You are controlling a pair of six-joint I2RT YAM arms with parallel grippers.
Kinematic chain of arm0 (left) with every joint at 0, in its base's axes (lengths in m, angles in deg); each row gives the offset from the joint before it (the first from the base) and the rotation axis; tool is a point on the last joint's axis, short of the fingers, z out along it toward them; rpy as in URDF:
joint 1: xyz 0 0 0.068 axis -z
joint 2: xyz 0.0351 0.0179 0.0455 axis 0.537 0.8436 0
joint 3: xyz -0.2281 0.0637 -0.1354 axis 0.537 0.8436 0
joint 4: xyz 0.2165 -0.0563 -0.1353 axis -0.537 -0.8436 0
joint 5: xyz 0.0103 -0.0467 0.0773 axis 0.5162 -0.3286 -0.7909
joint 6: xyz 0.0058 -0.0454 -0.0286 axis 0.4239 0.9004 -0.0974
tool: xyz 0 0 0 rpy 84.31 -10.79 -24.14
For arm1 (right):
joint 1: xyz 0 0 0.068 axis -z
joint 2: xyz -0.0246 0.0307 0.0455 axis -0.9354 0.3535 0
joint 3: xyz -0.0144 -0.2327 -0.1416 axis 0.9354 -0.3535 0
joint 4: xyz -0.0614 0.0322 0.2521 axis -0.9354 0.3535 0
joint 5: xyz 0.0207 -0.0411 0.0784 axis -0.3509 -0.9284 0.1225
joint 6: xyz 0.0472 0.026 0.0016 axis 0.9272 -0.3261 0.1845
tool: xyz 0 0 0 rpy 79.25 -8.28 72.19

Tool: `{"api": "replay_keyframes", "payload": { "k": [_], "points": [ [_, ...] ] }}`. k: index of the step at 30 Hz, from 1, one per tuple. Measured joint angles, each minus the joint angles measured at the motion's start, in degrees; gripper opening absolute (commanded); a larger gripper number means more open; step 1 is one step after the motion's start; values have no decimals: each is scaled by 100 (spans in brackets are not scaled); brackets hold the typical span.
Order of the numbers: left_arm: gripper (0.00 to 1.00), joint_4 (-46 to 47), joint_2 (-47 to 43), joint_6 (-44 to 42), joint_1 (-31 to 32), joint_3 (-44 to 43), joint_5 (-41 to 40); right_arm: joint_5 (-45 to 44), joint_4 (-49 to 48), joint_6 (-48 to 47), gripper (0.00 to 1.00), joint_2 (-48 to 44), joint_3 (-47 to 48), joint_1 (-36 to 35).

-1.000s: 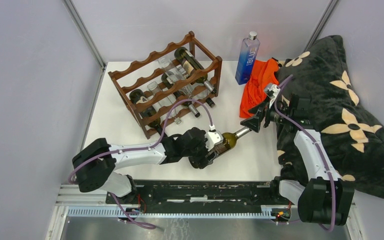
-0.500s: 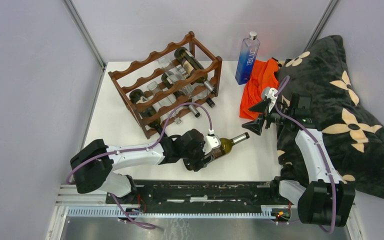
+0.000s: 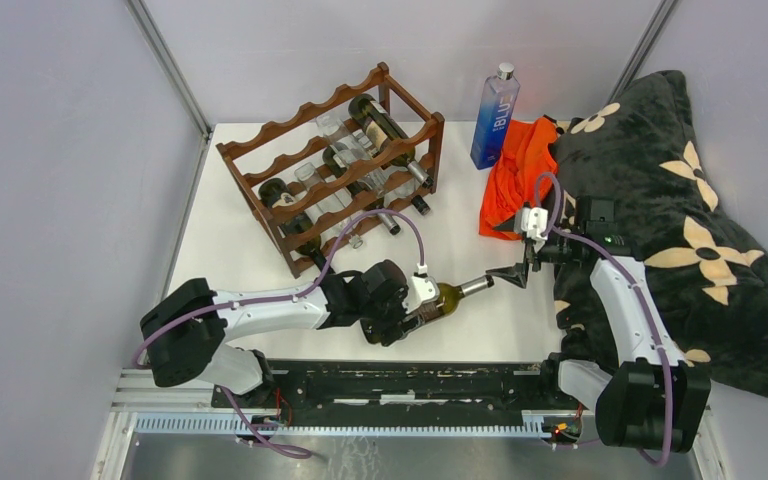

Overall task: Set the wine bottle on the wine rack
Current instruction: Adjust the wine bottle at the center of the board.

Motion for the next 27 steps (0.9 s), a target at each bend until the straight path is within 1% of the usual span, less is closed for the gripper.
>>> {"api": "replay_keyframes", "payload": {
  "k": [4,8,12,15,18,20,24,27],
  "points": [
    [2,-79,0,-35,0,-2,0,24,678,-955,98,223,98,-46],
    [2,-136,0,-37,0,-4,-4,26,1567,-1982,98,634,245,-149],
    [2,-197,0,-39,0,-28,-9,0,2142,-2542,98,892,313,-247],
    [2,-249,0,-39,0,-48,-46,-26,2319,-2686,98,929,323,-306],
    [2,-304,0,-39,0,-76,-103,-105,2236,-2538,98,909,321,-363],
    [2,-334,0,-39,0,-105,-125,-236,1867,-2096,98,804,269,-409],
    [2,-348,0,-39,0,-133,-133,-627,699,-922,98,264,-101,-487],
    [2,-367,0,-42,0,-133,-133,-732,289,-501,98,33,-223,-573]
  ]
}}
